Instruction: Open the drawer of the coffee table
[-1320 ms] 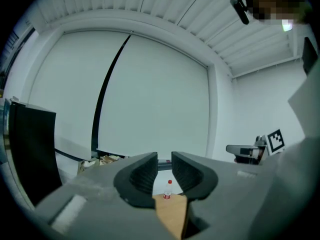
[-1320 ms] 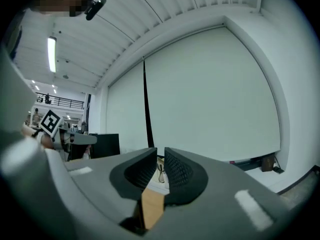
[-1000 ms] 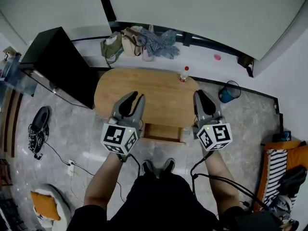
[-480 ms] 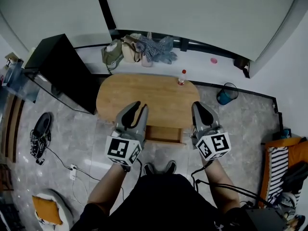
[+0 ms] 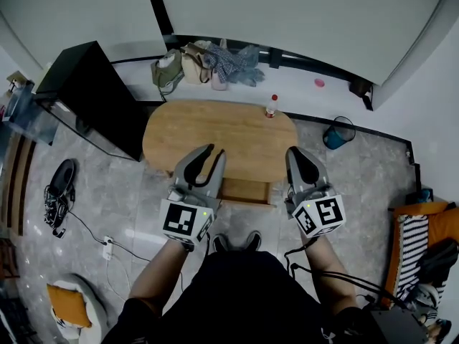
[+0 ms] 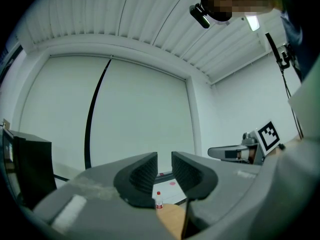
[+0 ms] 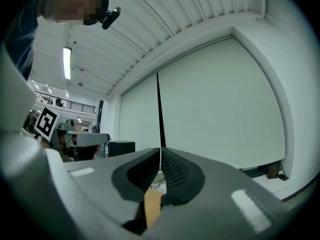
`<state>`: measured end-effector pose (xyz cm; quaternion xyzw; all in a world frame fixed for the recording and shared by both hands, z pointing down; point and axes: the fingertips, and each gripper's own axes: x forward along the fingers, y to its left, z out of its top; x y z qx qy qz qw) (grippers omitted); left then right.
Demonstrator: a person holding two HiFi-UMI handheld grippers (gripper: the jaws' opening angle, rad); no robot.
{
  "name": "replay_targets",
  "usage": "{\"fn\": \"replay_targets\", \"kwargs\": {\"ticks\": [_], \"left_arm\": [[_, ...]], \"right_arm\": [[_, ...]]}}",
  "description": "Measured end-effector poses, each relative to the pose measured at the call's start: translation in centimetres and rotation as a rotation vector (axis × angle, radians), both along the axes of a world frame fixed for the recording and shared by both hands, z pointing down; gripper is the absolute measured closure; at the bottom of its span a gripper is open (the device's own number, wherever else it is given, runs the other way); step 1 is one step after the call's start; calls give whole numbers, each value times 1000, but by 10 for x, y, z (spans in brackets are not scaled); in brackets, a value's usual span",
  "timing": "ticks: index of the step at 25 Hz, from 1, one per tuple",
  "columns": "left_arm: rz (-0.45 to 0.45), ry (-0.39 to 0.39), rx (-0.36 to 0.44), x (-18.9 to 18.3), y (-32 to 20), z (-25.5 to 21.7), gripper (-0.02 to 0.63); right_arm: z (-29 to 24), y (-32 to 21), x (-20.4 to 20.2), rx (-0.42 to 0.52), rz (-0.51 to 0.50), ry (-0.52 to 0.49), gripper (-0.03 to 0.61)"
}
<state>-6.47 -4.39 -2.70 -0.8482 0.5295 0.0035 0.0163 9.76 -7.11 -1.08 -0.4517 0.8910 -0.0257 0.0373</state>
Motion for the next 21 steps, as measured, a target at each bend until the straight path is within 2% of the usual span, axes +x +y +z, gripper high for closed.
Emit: {"fn": "replay_targets", "kwargs": {"ticks": [21], "left_arm": [[-9, -10, 2, -13, 1, 1, 518]], "right_arm": [[-7, 2, -21, 28, -23, 21, 571]]}}
